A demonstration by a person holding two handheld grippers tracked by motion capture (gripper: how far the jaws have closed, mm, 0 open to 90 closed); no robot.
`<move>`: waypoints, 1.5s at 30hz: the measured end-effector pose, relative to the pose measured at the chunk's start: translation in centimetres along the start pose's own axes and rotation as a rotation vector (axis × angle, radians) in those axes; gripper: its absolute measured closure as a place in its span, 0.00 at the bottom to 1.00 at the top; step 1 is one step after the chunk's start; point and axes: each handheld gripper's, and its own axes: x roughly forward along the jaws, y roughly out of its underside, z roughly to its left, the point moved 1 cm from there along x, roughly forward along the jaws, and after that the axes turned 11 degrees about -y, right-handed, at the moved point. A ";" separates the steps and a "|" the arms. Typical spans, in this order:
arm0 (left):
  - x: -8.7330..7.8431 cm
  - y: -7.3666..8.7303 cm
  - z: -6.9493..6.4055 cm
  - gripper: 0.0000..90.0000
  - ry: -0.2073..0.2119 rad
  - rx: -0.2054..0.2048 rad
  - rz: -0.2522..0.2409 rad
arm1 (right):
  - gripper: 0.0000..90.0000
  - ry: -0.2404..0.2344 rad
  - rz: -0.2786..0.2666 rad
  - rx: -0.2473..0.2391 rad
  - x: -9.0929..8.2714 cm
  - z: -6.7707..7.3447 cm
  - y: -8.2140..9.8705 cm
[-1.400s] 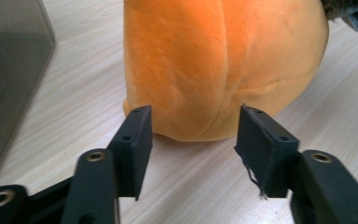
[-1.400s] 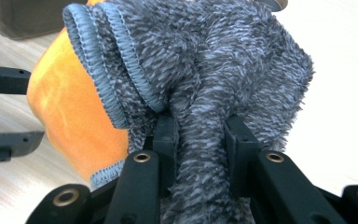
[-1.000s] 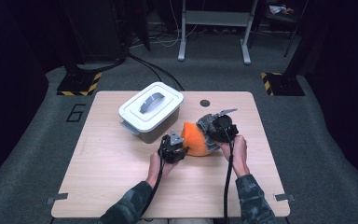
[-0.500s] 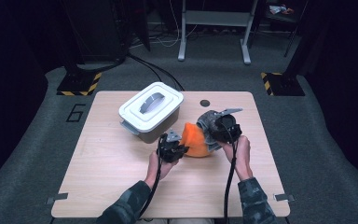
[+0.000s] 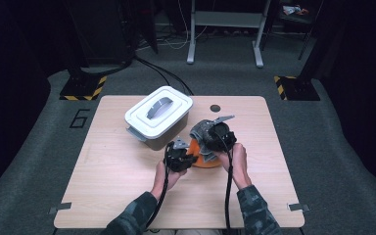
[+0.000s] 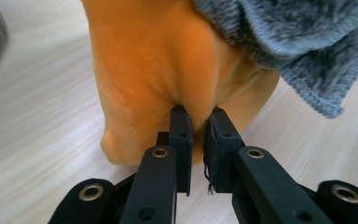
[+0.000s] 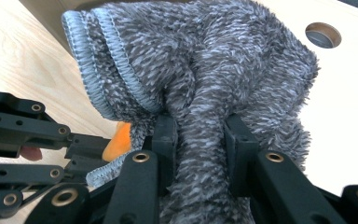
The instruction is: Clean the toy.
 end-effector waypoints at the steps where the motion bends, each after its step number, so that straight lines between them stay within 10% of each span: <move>1: 0.0 0.0 0.1 0.91 -0.006 0.001 -0.002 | 0.78 0.001 0.000 0.003 -0.1 0.0 0.0; 20: 0.2 0.3 0.1 0.91 -0.016 0.017 -0.008 | 0.78 0.071 -0.007 0.164 -1.0 -5.6 4.9; 32: 0.3 0.4 0.2 0.91 -0.021 0.016 -0.012 | 0.78 0.078 0.098 0.261 1.7 -8.0 8.1; 39: 0.2 0.5 0.3 0.91 -0.024 0.013 -0.019 | 0.78 0.123 0.040 0.211 -1.1 -7.1 6.1; 45: 0.2 0.5 0.3 0.91 -0.022 0.020 -0.017 | 0.78 0.064 -0.039 0.119 -3.3 -4.4 2.9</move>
